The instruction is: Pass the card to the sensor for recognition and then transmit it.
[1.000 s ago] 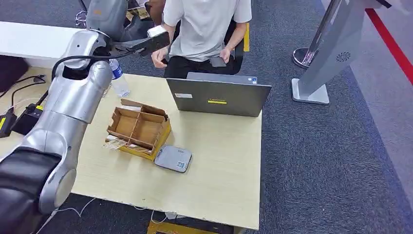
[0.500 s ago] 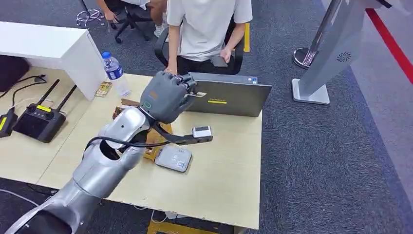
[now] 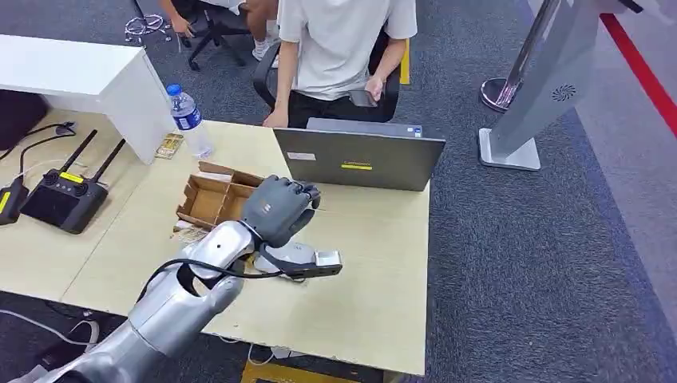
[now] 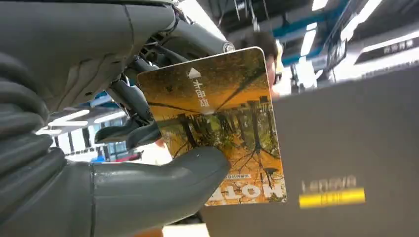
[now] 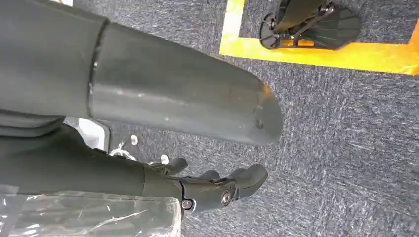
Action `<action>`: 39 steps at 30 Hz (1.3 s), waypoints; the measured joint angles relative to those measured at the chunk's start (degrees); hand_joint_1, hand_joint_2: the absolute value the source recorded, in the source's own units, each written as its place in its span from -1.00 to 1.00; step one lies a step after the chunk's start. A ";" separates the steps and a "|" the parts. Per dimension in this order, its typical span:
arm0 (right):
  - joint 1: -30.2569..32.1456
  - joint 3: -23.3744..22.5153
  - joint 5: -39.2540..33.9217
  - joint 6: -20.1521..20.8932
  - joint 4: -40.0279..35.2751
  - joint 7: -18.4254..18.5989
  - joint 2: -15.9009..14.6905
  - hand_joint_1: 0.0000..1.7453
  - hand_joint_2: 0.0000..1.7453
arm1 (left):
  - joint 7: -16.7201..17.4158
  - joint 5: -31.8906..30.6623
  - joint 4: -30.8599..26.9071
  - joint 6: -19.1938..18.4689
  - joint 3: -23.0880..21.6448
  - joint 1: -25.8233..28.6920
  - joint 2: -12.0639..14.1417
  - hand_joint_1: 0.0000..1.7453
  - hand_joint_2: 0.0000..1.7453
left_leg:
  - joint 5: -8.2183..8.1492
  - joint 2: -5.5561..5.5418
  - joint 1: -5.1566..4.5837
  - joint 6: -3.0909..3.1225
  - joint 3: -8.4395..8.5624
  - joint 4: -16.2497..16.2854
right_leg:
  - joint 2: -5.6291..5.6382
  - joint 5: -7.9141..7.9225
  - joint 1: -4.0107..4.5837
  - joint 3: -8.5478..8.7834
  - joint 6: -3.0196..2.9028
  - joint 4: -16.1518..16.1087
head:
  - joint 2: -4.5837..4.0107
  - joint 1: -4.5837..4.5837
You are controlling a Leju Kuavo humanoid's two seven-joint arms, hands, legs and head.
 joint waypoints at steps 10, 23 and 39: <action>0.00 -0.74 0.00 -0.31 0.00 0.13 0.00 -1.00 -1.00 | 0.94 -0.37 3.30 -1.01 0.00 3.16 1.64 1.00 1.00 | 0.00 0.00 0.00 0.00 -0.01 -0.01 | 0.00 0.00 0.00 0.00 0.00 0.00 | 0.00 -0.02; -0.01 -1.24 0.22 -0.59 0.00 0.66 0.00 -1.00 -1.00 | 1.62 -1.01 6.95 0.76 0.00 9.14 3.30 1.00 1.00 | 0.00 -0.01 0.00 0.00 -0.03 -0.02 | -0.02 -0.02 0.00 -0.01 0.01 0.00 | 0.00 0.00; -0.02 -1.25 1.29 -0.52 0.00 0.83 0.02 -1.00 -1.00 | 1.40 -0.59 9.48 0.35 0.02 8.35 2.80 1.00 1.00 | 0.01 -0.02 0.00 -0.01 -0.01 -0.02 | -0.04 0.01 0.00 -0.01 0.00 0.00 | 0.00 -0.02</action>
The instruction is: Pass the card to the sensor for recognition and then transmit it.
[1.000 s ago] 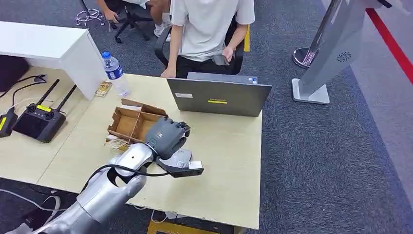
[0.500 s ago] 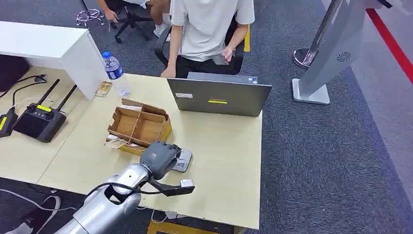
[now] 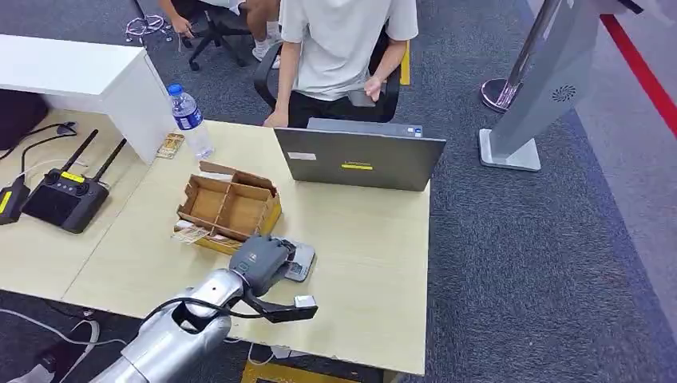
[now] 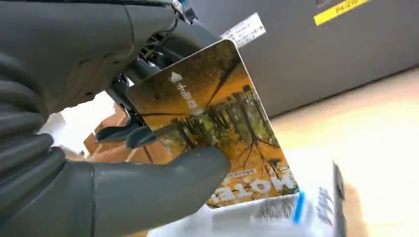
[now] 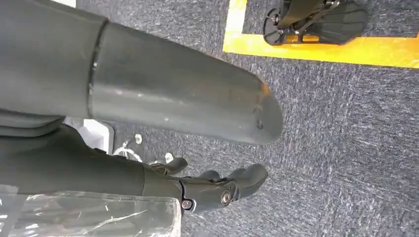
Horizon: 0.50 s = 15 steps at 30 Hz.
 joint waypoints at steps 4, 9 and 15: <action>-0.01 0.00 0.09 0.04 0.00 -0.17 0.00 -1.00 -1.00 | -0.28 0.44 -0.07 1.07 0.31 -1.67 -0.85 1.00 1.00 | 0.01 -0.02 0.00 -0.01 -0.01 0.00 | -0.02 0.01 0.00 0.01 0.00 0.00 | 0.00 0.02; 0.00 0.00 0.09 0.04 0.00 -0.18 0.09 -1.00 -1.00 | -0.28 0.44 -0.33 1.07 0.48 -2.40 -1.57 1.00 1.00 | 0.01 -0.02 0.00 -0.01 0.00 0.00 | -0.01 0.01 0.00 0.01 0.00 0.00 | 0.00 0.02; 0.01 0.00 0.24 0.11 0.00 -0.26 0.11 -1.00 -1.00 | -0.28 0.44 -0.74 3.09 0.63 -2.44 -1.84 1.00 1.00 | 0.02 -0.02 0.00 -0.02 0.00 0.00 | -0.01 0.01 0.00 -0.02 0.00 0.01 | 0.00 0.00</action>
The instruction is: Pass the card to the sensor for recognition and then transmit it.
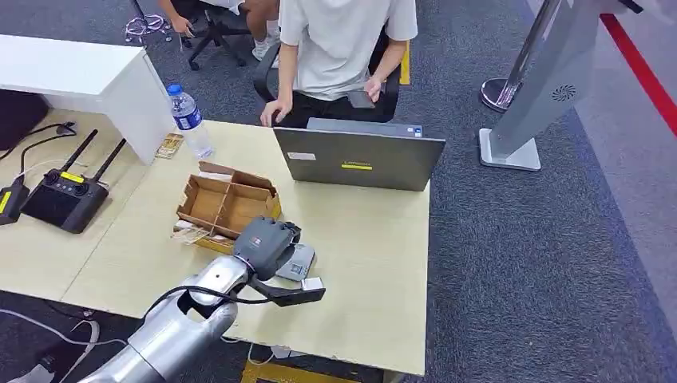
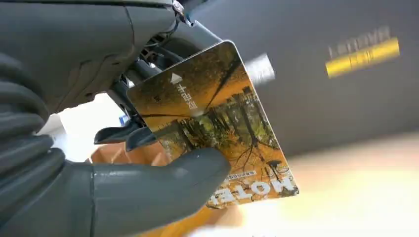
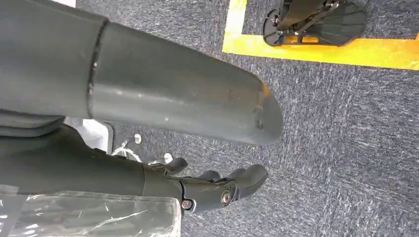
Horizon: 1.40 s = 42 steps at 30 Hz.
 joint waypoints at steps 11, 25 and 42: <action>-0.60 1.36 5.97 1.64 0.00 1.09 0.11 -1.00 -1.00 | 0.06 1.95 0.21 14.84 18.19 -16.58 -1.51 1.00 1.00 | 0.25 -0.08 0.01 -0.03 -0.06 0.00 | -0.06 0.13 0.01 -0.06 -0.04 0.15 | 0.00 0.02; -1.73 2.14 7.02 1.75 0.02 1.49 0.35 -1.00 -1.00 | -0.92 1.36 18.50 14.99 29.33 -30.44 -0.28 -1.00 1.00 | 0.38 -0.16 0.00 -0.09 -0.14 0.00 | -0.14 0.18 0.00 -0.15 -0.14 0.23 | 0.00 -0.04; -1.71 2.10 6.64 1.60 0.02 1.16 0.37 -1.00 -1.00 | -3.89 2.23 19.60 11.83 29.94 -28.50 -0.28 -1.00 1.00 | 0.38 -0.15 0.00 -0.10 -0.15 0.01 | -0.13 0.18 0.00 -0.18 -0.14 0.22 | 0.00 -0.02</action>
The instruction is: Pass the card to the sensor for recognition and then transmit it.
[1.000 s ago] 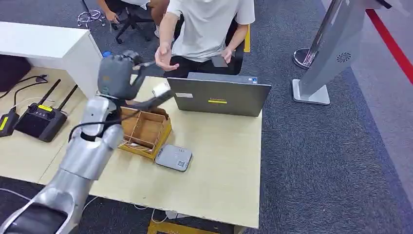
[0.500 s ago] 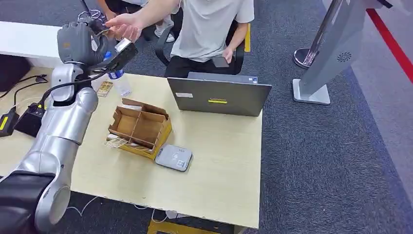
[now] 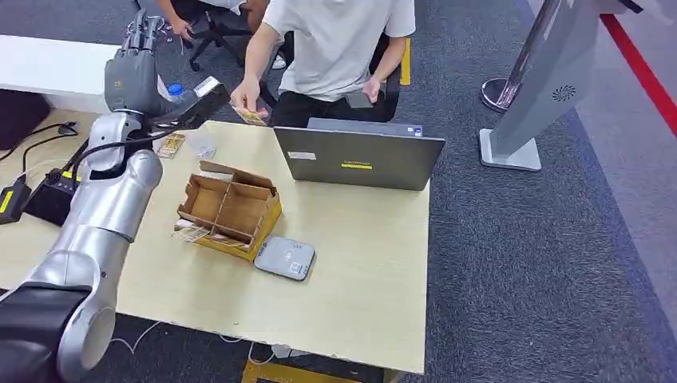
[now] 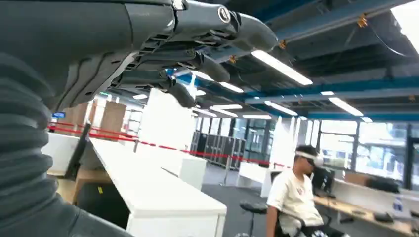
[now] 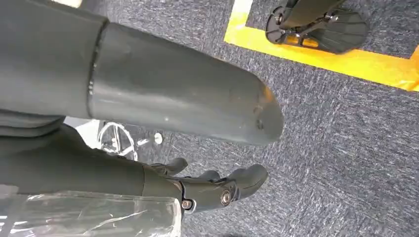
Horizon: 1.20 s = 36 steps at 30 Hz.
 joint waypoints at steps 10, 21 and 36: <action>1.18 -2.71 -3.48 -0.96 0.00 -1.23 -0.02 -1.00 -1.00 | -0.37 0.59 -27.13 -11.55 -7.70 18.95 1.42 -1.00 1.00 | -0.14 0.04 0.00 0.02 -0.06 -0.01 | 0.04 -0.08 -0.01 -0.06 0.03 -0.03 | 0.00 -0.04; 1.49 -5.35 -4.74 -1.16 0.00 -1.75 -0.02 -1.00 -1.00 | -2.99 0.72 -43.97 -11.13 -17.95 33.87 9.68 -1.00 1.00 | -0.22 0.00 0.01 -0.01 -0.09 -0.02 | -0.01 -0.25 0.00 -0.11 0.01 -0.02 | 0.00 -0.02; 1.63 -6.56 -4.74 -1.20 0.00 -1.77 -0.02 -1.00 -1.00 | -5.81 9.25 -46.53 -19.27 -18.93 40.09 22.51 -1.00 1.00 | -0.23 0.05 0.04 -0.03 -0.08 -0.05 | 0.05 -0.31 0.01 -0.12 -0.06 0.03 | 0.00 -0.02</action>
